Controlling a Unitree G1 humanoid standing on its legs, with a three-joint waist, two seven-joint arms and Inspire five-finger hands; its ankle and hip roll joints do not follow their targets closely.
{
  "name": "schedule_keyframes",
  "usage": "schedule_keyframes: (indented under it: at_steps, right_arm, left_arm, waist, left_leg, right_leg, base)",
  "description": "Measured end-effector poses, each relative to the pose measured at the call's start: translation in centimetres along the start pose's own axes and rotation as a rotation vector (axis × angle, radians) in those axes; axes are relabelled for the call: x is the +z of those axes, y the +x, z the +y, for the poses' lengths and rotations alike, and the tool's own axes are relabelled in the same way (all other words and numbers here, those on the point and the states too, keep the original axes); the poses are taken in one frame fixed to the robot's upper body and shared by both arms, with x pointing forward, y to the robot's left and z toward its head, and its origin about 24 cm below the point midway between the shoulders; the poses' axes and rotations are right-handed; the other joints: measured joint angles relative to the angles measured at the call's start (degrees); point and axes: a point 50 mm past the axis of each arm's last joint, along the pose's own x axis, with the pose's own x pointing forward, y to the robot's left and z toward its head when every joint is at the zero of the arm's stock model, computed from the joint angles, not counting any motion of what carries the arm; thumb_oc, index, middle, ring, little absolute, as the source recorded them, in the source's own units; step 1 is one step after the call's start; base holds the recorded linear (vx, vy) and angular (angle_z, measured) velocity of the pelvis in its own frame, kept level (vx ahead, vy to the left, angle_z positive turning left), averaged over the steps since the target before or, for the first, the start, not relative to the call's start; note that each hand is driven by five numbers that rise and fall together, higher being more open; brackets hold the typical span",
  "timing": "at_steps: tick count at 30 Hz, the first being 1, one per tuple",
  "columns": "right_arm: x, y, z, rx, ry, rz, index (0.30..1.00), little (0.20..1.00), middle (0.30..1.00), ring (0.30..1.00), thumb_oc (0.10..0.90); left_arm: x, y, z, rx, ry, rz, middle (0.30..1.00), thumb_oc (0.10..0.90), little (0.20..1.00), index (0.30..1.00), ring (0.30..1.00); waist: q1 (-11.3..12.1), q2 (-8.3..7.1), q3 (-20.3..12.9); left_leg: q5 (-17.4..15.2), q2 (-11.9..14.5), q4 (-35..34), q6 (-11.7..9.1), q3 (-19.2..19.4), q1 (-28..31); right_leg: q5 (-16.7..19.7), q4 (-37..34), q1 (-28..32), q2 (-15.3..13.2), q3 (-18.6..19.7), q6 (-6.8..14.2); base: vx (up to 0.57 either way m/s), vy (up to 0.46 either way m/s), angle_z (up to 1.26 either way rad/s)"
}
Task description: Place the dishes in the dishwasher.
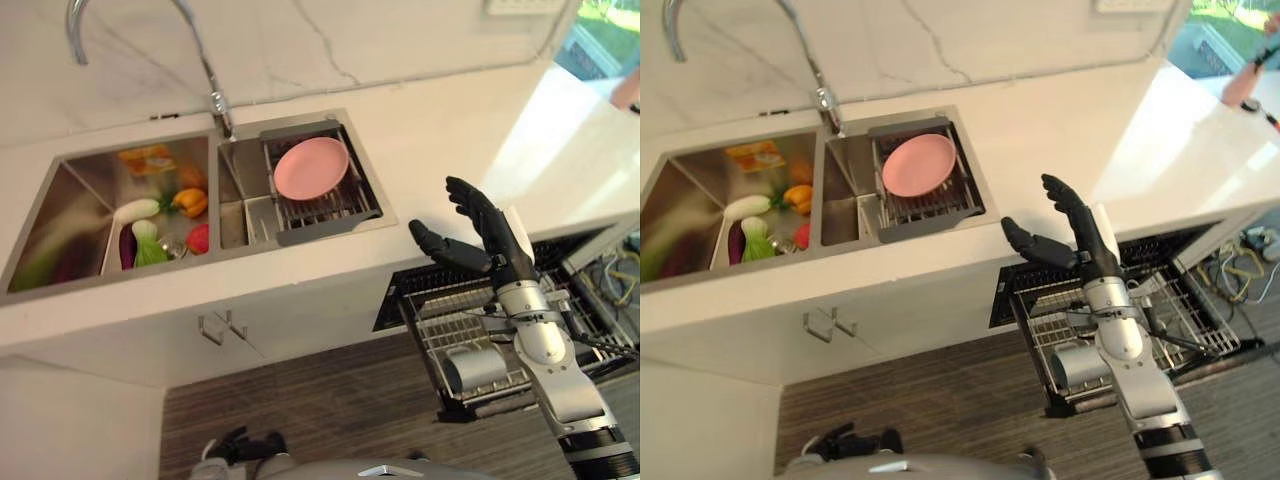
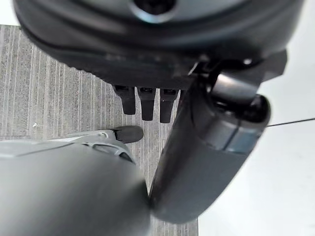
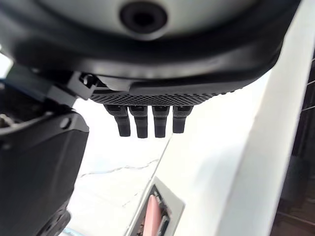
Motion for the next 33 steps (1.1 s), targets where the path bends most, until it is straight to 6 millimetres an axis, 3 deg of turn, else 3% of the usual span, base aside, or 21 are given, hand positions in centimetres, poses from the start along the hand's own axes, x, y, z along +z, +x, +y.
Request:
schedule_keyframes:
  at_steps: [1, 3, 4, 5, 6, 8, 9, 10, 11, 14, 17, 18, 21, 25, 28, 33]
  right_arm:
    - [-0.1, -0.2, -0.4, -0.032, -0.012, 0.000, 0.900, 0.900, 0.900, 0.900, 0.800]
    - [-0.7, -0.4, -1.2, -0.092, -0.012, 0.031, 0.900, 0.900, 0.900, 0.900, 0.800]
    - [-0.9, -0.5, -1.4, -0.119, -0.004, 0.043, 0.900, 0.900, 0.900, 0.900, 0.800]
    - [-1.3, -0.7, -1.4, -0.140, 0.002, 0.066, 0.900, 0.900, 0.900, 0.900, 0.800]
    - [-1.3, -0.6, -1.5, -0.149, 0.000, 0.064, 0.900, 0.900, 0.900, 0.900, 0.800]
    - [-0.8, -0.1, -1.5, -0.168, 0.004, 0.039, 0.900, 0.900, 0.900, 0.900, 0.800]
    - [-1.2, -0.7, -1.5, -0.174, 0.005, 0.063, 0.900, 0.900, 0.900, 0.900, 0.800]
    - [-1.2, -0.7, -1.5, -0.174, 0.005, 0.063, 0.900, 0.900, 0.900, 0.900, 0.800]
    - [-0.8, -1.0, -1.3, -0.159, 0.010, 0.049, 0.900, 0.900, 0.900, 0.900, 0.800]
    - [-0.5, -1.0, -1.4, -0.167, 0.018, 0.031, 0.900, 0.900, 0.900, 0.900, 0.800]
    - [-0.5, -1.0, -1.2, -0.168, 0.042, 0.027, 0.900, 0.900, 0.900, 0.900, 0.800]
    - [-0.3, -0.9, -1.2, -0.167, 0.045, 0.016, 0.900, 0.900, 0.900, 0.900, 0.800]
    - [0.2, -0.7, -1.2, -0.161, 0.044, -0.006, 0.900, 0.900, 0.900, 0.900, 0.800]
    - [0.0, -0.9, -1.5, -0.157, 0.031, 0.002, 0.900, 0.900, 0.900, 0.900, 0.800]
    - [0.1, -0.8, -1.8, -0.146, 0.013, -0.002, 0.900, 0.900, 0.900, 0.900, 0.800]
    - [0.2, -0.7, -2.1, -0.097, -0.023, -0.006, 0.900, 0.900, 0.900, 0.900, 0.800]
  left_arm:
    - [0.1, 0.0, -0.4, -0.014, -0.006, -0.001, 0.900, 0.800, 0.900, 0.900, 0.900]
    - [0.6, 0.0, -1.3, -0.050, 0.056, -0.017, 0.900, 0.800, 0.900, 0.900, 0.900]
    - [0.6, 0.0, -1.6, -0.058, 0.062, -0.021, 0.900, 0.800, 0.900, 0.900, 0.900]
    - [0.3, 0.0, -1.5, -0.057, 0.068, -0.018, 0.900, 0.800, 0.900, 0.900, 0.900]
    - [0.3, 0.0, -1.5, -0.057, 0.076, -0.016, 0.900, 0.800, 0.900, 0.900, 0.900]
    - [0.8, 0.1, -1.3, -0.051, 0.087, -0.019, 0.900, 0.800, 0.900, 0.900, 0.900]
    - [0.8, 0.1, -1.6, -0.048, 0.110, -0.005, 0.900, 0.800, 0.900, 0.900, 0.900]
    - [0.8, 0.1, -1.6, -0.048, 0.110, -0.005, 0.900, 0.800, 0.900, 0.900, 0.900]
    - [0.9, 0.1, -0.8, -0.020, 0.152, 0.001, 0.900, 0.800, 0.900, 0.900, 0.900]
    - [0.5, 0.1, 0.2, 0.004, 0.169, 0.018, 0.900, 0.800, 0.900, 0.900, 0.900]
    - [-0.3, 0.0, 1.4, 0.033, 0.170, 0.031, 0.900, 0.800, 0.900, 0.900, 0.900]
    - [-0.6, -0.1, 1.5, 0.038, 0.166, 0.034, 0.900, 0.800, 0.900, 0.900, 0.900]
    - [-1.7, -0.2, 0.2, 0.007, 0.168, 0.052, 0.900, 0.800, 0.900, 0.900, 0.900]
    - [-1.1, -0.3, -2.0, -0.059, 0.222, 0.010, 0.900, 0.800, 0.900, 0.900, 0.900]
    - [0.0, -0.2, -2.2, -0.080, 0.271, -0.028, 0.900, 0.800, 0.900, 0.900, 0.900]
    - [-0.3, -0.2, -1.8, -0.073, 0.282, -0.017, 0.900, 0.800, 0.900, 0.900, 0.900]
  waist:
    - [0.91, 0.10, -0.15]
    - [0.66, 0.80, -0.10]
    - [0.88, 1.46, 0.14]
    - [-0.13, 0.91, 0.35]
    - [-0.52, 0.74, 0.24]
    - [-1.69, 0.41, 1.53]
    - [-2.85, 1.70, 1.80]
    - [-2.85, 1.70, 1.80]
    - [-3.55, 2.64, 2.30]
    - [-4.89, -0.57, 1.76]
    - [-3.99, -3.17, 0.56]
    - [-3.09, -3.56, 0.18]
    - [-1.93, -0.60, -1.03]
    - [-2.08, 1.75, -1.37]
    - [-2.23, 2.10, -1.56]
    - [-2.81, 1.46, -1.60]
  left_leg:
    - [-1.77, -0.55, 1.25, -0.32, 0.12, -0.29]
    - [-3.08, -2.51, 3.32, 1.53, 0.44, -0.43]
    - [-4.78, -3.12, 5.94, 2.94, 0.93, -0.80]
    - [-5.46, -4.57, 5.80, 3.61, 0.78, 0.67]
    - [-7.23, -5.61, 6.27, 4.11, 1.83, 0.73]
    - [-9.26, -7.93, 7.69, 7.66, 0.72, 0.75]
    - [-8.26, -7.52, 6.10, 7.86, -1.09, 1.95]
    - [-8.26, -7.52, 6.10, 7.86, -1.09, 1.95]
    - [-6.03, -6.31, 2.19, 7.99, -2.44, 3.34]
    - [-5.24, -8.59, -0.02, 8.22, -6.08, 4.05]
    - [-6.15, -10.22, -0.40, 7.72, -9.03, 6.14]
    - [-6.63, -10.19, -0.42, 7.13, -9.42, 6.92]
    - [-7.68, -7.94, -0.43, 5.57, -9.55, 8.18]
    - [-7.56, -6.23, -0.44, 5.02, -10.71, 8.48]
    - [-7.88, -5.29, -0.47, 4.17, -11.17, 8.17]
    - [-8.32, -5.06, -0.51, 3.68, -11.66, 7.85]
  right_leg:
    - [-0.25, 0.25, 0.68, -0.43, -0.10, 0.04]
    - [0.49, 4.50, 0.17, -2.98, -0.97, -0.13]
    - [0.69, 8.96, -0.33, -5.43, 0.07, -0.18]
    - [1.37, 12.12, -0.72, -7.42, 0.27, -0.67]
    - [1.95, 13.97, -1.47, -8.98, 2.07, -1.02]
    - [4.69, 23.26, -6.11, -12.57, 8.91, -2.53]
    - [1.85, 26.00, -8.66, -10.41, 13.79, -1.91]
    - [1.85, 26.00, -8.66, -10.41, 13.79, -1.91]
    - [-3.58, 15.08, -10.46, -1.00, 18.47, 0.08]
    - [-2.31, 6.06, -11.81, 4.07, 20.17, 0.91]
    - [2.76, 4.81, -10.39, 4.63, 19.28, -1.46]
    - [3.57, 3.28, -8.85, 4.90, 18.79, -3.64]
    - [5.07, -3.18, -4.20, 7.73, 17.42, -4.22]
    - [5.27, -5.74, -1.44, 9.48, 15.62, -5.19]
    - [4.77, -5.79, -1.35, 10.25, 14.82, -5.52]
    - [4.55, -6.03, -1.38, 10.30, 14.25, -5.32]
  base:
    - [0.03, 0.521, 0.30]
    - [0.01, 0.429, 0.36]
    - [0.00, 0.274, 0.28]
    - [0.06, 0.485, 0.11]
    - [0.10, 0.404, 0.03]
    - [0.15, 0.221, 0.15]
    - [0.11, 0.052, 0.38]
    - [0.16, 0.037, 0.64]
    - [0.12, -0.007, 0.57]
    - [0.11, -0.042, 0.80]
    - [0.13, -0.066, 0.62]
    - [0.14, -0.067, 0.24]
    - [0.09, -0.064, 0.09]
    - [0.03, -0.039, 0.16]
    - [0.03, -0.049, 0.14]
    - [0.00, -0.012, 0.06]
